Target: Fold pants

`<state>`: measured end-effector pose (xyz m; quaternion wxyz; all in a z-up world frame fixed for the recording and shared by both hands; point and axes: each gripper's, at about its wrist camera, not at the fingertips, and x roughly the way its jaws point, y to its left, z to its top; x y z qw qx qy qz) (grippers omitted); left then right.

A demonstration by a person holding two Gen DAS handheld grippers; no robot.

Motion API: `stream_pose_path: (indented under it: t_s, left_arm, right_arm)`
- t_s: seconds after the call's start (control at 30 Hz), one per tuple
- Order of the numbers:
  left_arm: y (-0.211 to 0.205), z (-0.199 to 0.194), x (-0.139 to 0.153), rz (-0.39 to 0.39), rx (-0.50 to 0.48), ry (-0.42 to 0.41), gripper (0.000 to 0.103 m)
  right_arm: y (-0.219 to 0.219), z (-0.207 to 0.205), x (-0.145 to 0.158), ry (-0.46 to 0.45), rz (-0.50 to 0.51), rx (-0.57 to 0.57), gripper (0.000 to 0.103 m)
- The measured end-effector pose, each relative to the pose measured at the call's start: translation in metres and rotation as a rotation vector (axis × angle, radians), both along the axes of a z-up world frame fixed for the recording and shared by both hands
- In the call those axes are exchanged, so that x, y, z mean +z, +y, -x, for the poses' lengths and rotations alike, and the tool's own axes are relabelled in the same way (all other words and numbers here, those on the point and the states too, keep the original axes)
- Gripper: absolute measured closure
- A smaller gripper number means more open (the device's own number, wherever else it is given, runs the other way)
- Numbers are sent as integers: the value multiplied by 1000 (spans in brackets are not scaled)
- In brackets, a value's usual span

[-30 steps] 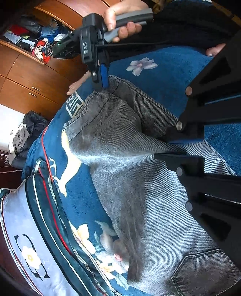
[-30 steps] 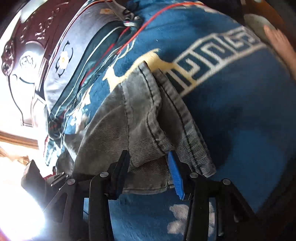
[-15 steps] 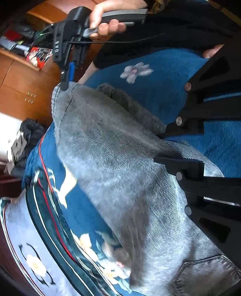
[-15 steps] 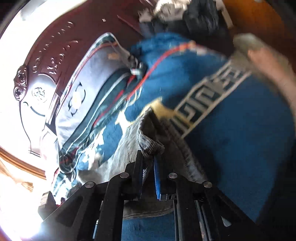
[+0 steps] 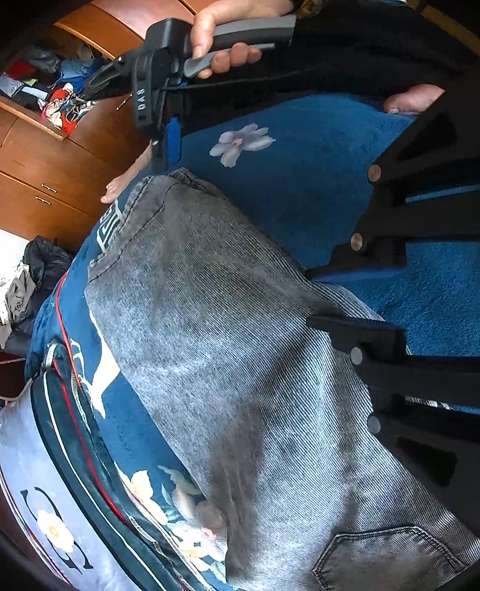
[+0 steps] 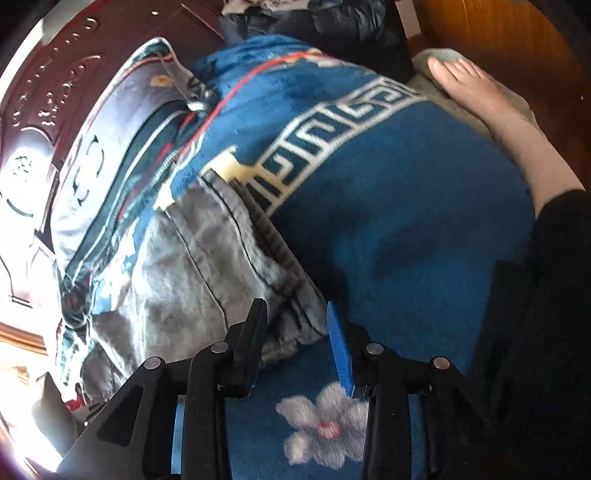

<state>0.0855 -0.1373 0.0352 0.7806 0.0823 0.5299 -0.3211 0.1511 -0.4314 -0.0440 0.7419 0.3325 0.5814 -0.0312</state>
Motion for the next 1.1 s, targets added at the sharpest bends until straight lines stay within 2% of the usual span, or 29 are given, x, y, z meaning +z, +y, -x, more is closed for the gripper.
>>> stream_pose_path:
  t_s: [0.1,0.2,0.23,0.27,0.37,0.43,0.53,0.57,0.63,0.67,0.73,0.8,0.87,1.07,1.1]
  left_arm:
    - [-3,-1,-7,-14,1,8,85]
    - [-7,-3,-14,-24,11,21,82]
    - [-7,-3,-16,-23,16,24,82]
    - [-7,-4,-17,-23,20,26,82]
    - [-8,-5,-18,-21,17,27,82]
    - [-9,-5,-18,-22,14,25,82]
    - [-10,-7,-21,-34,11,29,82]
    - [-11,-7,-22,-36,11,29,82]
    - [-12,-7,-22,-37,13,25,82]
    - [-12,-7,-23,-35,15,23,82]
    - [-13,-8,-24,-33,14,23,81]
    - [-13,-8,-25,-32,15,23,81]
    - [-14,-9,-26,-30,16,23,81]
    - [-14,-7,-26,-32,15,19,81]
    - [-14,-6,-25,-32,16,20,81]
  right_arm:
    - [4,0,-14,52,4,3,70]
    - [8,0,-31,61,-20,-15,66]
    - [6,0,-31,57,-26,-28,71]
    - [5,-1,-30,43,-26,-47,82]
    - [-1,0,-17,-39,-39,-66,86]
    - [1,3,1,-110,15,-37,86]
    - [16,-2,-2,-65,124,38,85]
    - [19,-4,-19,19,126,70,85]
    - [8,1,-30,47,68,27,84]
    - [2,2,-27,43,38,3,77]
    - [-3,6,-15,23,43,-39,71]
    - [-5,9,2,-46,59,-50,71]
    - [-7,7,7,-87,3,-60,71]
    - [13,-19,-23,-40,-87,-41,71]
    - [15,-23,-26,-38,-90,-47,75]
